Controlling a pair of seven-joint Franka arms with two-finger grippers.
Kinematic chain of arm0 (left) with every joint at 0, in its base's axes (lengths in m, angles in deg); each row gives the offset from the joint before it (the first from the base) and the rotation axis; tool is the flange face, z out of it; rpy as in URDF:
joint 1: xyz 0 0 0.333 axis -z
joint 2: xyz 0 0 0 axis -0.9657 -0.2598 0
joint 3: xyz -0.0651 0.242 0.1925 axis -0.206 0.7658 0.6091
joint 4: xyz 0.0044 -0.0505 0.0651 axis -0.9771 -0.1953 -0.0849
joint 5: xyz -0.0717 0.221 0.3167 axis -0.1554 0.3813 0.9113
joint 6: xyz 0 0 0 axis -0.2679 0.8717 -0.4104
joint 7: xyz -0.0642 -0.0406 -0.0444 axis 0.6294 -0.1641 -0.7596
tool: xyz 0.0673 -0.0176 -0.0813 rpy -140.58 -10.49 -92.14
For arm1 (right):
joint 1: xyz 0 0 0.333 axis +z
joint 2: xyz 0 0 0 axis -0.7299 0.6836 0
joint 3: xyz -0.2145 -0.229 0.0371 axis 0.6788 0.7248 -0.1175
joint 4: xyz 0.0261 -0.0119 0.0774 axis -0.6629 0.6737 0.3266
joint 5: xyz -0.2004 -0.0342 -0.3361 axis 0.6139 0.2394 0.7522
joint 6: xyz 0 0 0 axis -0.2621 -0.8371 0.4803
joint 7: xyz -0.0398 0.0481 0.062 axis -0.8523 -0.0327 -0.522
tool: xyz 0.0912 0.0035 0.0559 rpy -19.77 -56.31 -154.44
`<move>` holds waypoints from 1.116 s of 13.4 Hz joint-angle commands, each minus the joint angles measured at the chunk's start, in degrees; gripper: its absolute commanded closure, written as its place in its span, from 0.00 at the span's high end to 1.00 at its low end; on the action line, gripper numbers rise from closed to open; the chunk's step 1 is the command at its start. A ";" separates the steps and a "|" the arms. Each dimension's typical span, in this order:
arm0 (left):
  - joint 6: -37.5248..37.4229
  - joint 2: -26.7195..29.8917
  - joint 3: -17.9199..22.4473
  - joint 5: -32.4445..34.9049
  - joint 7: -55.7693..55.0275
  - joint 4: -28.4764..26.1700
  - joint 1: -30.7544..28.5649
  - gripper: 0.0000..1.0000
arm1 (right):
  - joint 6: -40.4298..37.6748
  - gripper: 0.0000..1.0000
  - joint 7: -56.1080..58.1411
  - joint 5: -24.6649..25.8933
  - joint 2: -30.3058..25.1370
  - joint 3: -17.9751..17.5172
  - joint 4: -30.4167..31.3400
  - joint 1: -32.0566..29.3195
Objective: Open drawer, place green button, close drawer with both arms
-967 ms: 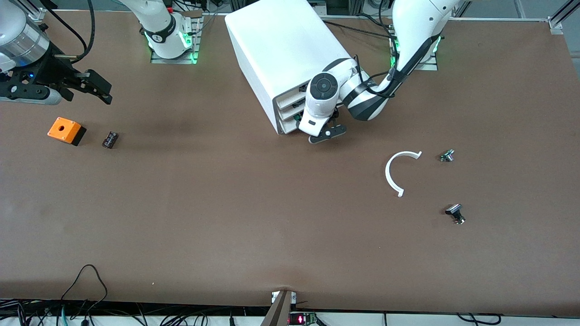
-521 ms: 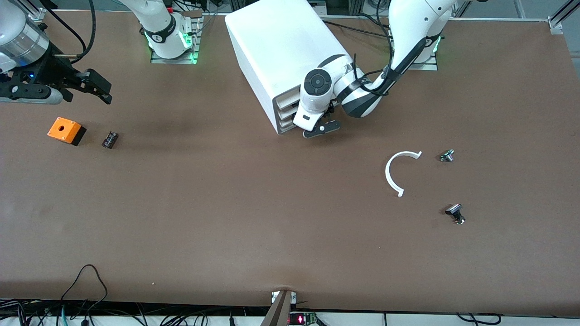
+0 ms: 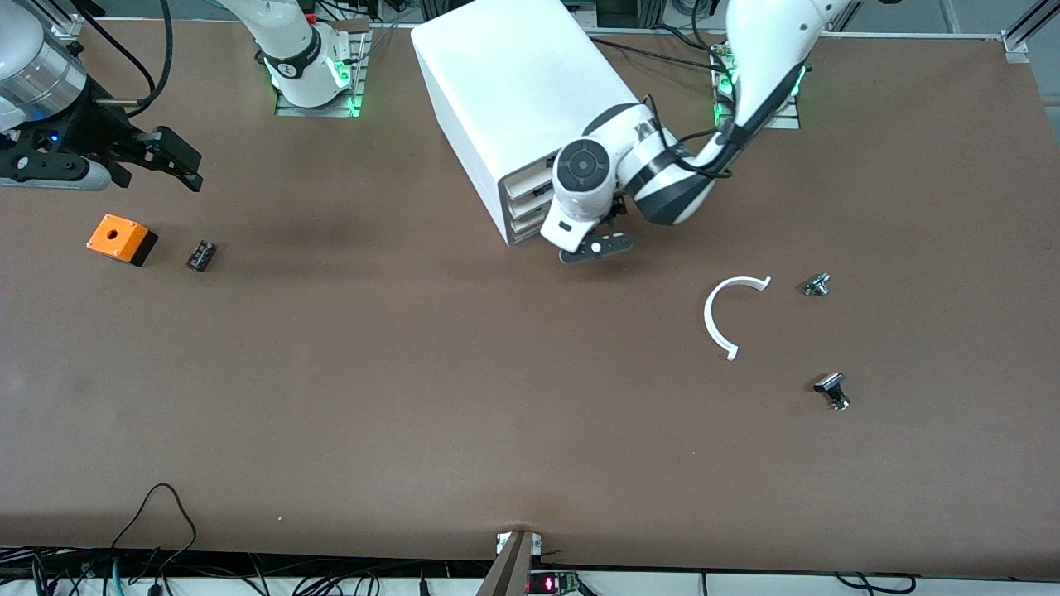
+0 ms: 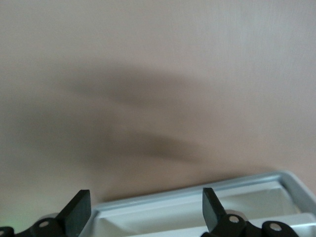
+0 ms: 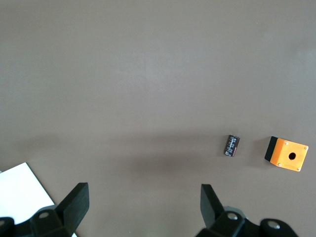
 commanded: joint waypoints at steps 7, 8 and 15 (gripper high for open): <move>-11.21 17.50 4.29 0.31 30.74 5.46 -12.43 0.99 | -0.19 1.00 0.72 -0.68 0.28 0.63 -1.12 0.04; -11.22 20.14 6.76 -0.91 33.64 5.03 -12.16 0.99 | -0.19 1.00 0.81 -0.68 0.28 0.63 -1.12 0.04; -12.44 32.73 35.77 -18.42 67.91 2.05 -4.87 0.99 | 0.07 1.00 0.64 -0.59 0.28 0.63 -1.04 0.12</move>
